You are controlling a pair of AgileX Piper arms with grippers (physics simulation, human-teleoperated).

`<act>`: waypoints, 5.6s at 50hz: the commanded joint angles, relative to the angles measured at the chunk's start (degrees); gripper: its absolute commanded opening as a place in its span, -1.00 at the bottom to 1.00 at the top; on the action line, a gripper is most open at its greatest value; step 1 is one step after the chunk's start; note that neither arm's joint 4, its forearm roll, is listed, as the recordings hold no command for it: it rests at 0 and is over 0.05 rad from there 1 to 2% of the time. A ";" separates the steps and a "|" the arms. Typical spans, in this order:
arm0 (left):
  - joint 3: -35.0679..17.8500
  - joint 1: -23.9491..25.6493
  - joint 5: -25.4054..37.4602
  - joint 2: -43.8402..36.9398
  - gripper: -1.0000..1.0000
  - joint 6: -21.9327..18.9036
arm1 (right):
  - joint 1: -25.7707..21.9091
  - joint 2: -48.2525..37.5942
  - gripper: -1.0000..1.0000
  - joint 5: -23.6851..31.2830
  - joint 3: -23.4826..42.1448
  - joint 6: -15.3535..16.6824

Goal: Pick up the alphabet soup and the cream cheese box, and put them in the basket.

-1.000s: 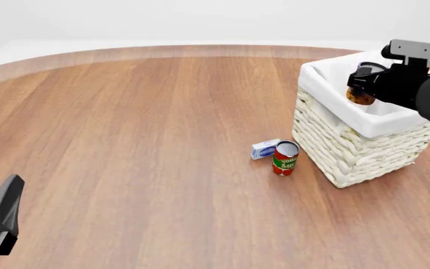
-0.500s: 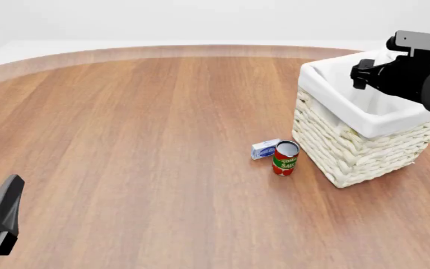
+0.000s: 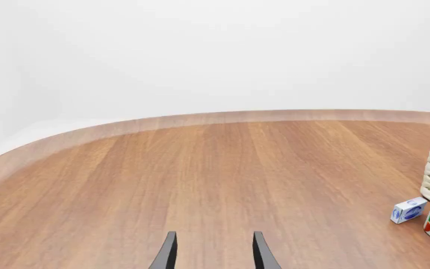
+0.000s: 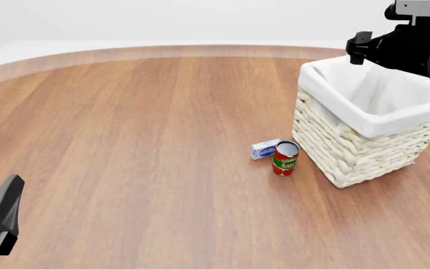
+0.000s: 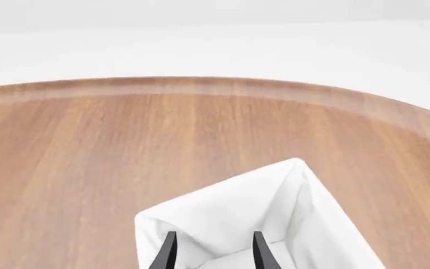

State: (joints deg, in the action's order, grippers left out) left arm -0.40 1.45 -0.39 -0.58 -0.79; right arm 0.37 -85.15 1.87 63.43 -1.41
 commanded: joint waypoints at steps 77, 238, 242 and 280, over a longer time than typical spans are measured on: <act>0.03 0.01 0.01 0.05 1.00 0.01 | -27.83 -17.62 1.00 36.60 48.84 23.03; 0.03 0.00 0.01 0.05 1.00 0.01 | -31.73 -36.27 1.00 68.03 57.24 61.54; 0.03 0.00 0.01 0.04 1.00 0.02 | -31.43 -36.16 1.00 68.03 55.94 61.85; 0.03 0.17 -0.07 -0.01 1.00 0.00 | -30.63 -39.25 1.00 68.03 53.11 66.58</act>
State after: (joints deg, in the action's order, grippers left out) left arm -0.40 1.52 -0.42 -0.60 -0.78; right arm -30.61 -123.70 69.90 117.30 63.00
